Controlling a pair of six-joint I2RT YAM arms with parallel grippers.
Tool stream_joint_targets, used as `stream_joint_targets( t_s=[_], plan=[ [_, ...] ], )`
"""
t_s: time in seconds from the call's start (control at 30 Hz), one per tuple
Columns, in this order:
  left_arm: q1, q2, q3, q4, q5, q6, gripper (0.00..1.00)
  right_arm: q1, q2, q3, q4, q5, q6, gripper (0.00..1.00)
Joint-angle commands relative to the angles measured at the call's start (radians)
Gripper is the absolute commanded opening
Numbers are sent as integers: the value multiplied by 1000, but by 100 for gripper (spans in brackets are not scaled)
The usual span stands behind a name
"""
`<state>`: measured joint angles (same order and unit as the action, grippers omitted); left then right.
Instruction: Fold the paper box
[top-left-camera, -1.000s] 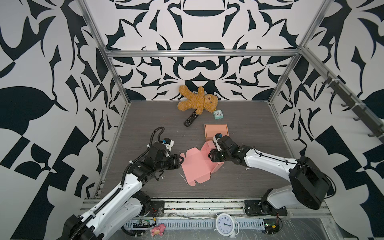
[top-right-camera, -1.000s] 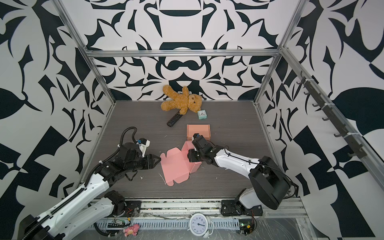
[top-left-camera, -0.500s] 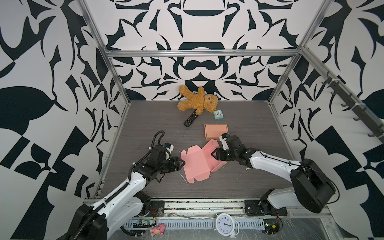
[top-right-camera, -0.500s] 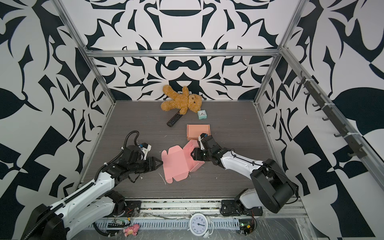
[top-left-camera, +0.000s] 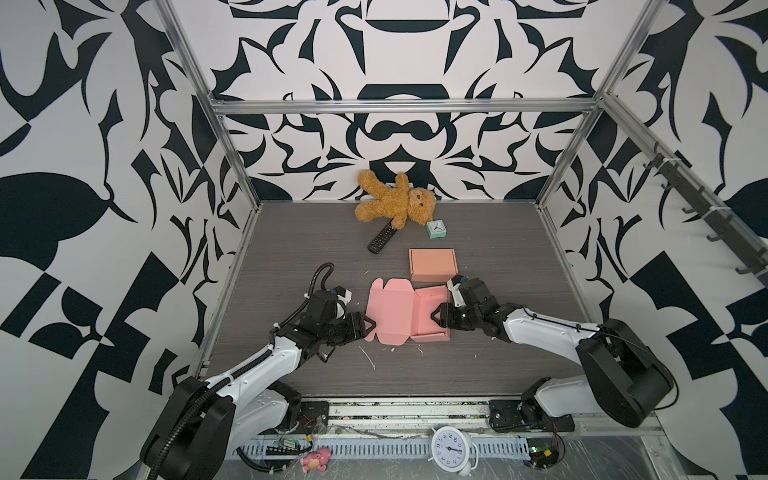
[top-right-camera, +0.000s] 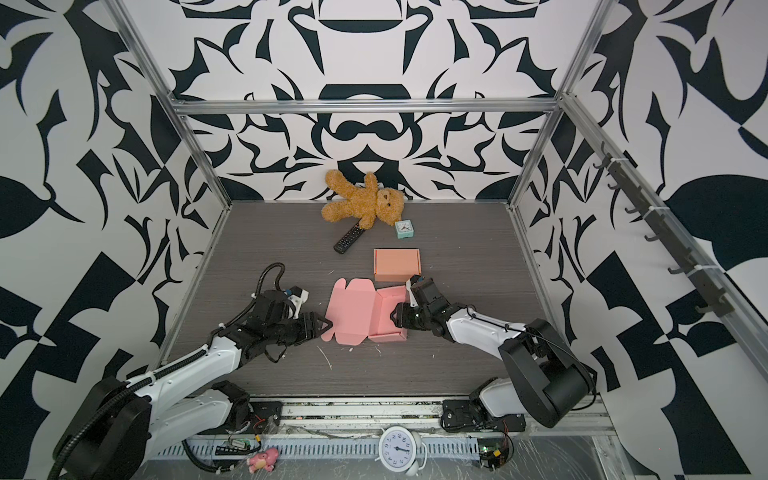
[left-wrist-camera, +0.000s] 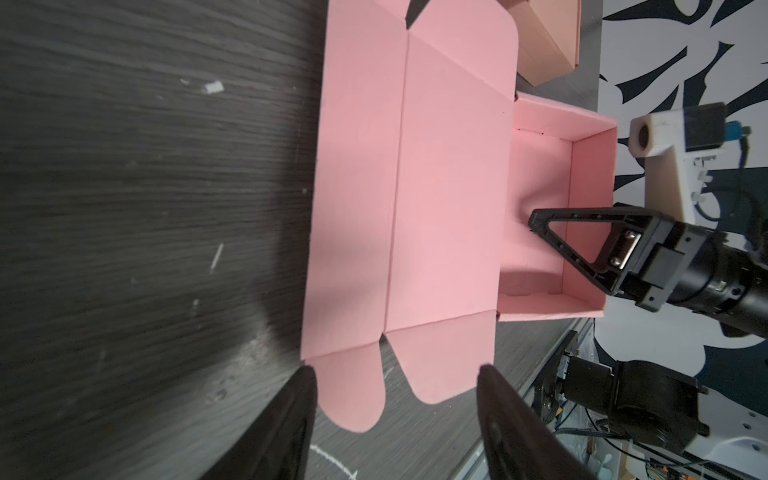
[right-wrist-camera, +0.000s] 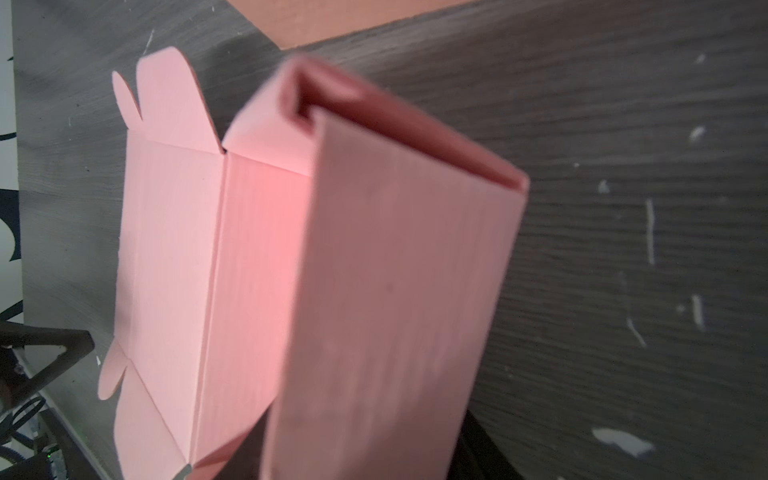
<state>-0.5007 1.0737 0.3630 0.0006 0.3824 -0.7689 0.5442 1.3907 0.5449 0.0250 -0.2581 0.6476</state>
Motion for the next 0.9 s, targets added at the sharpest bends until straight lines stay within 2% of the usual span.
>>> stream_joint_targets(
  t_s=[0.0, 0.3, 0.47, 0.87],
  plan=[
    [10, -7, -34, 40, -5, -24, 65, -6, -9, -5, 13, -4, -5, 54],
    [79, 18, -66, 127, 56, -35, 65, -10, 16, -23, 39, -6, -6, 54],
    [80, 99, -44, 169, 103, -29, 65, -12, 28, -28, 49, -9, -4, 53],
    [80, 295, -53, 397, 203, -88, 66, -12, 31, -22, 37, -6, -6, 53]
  ],
)
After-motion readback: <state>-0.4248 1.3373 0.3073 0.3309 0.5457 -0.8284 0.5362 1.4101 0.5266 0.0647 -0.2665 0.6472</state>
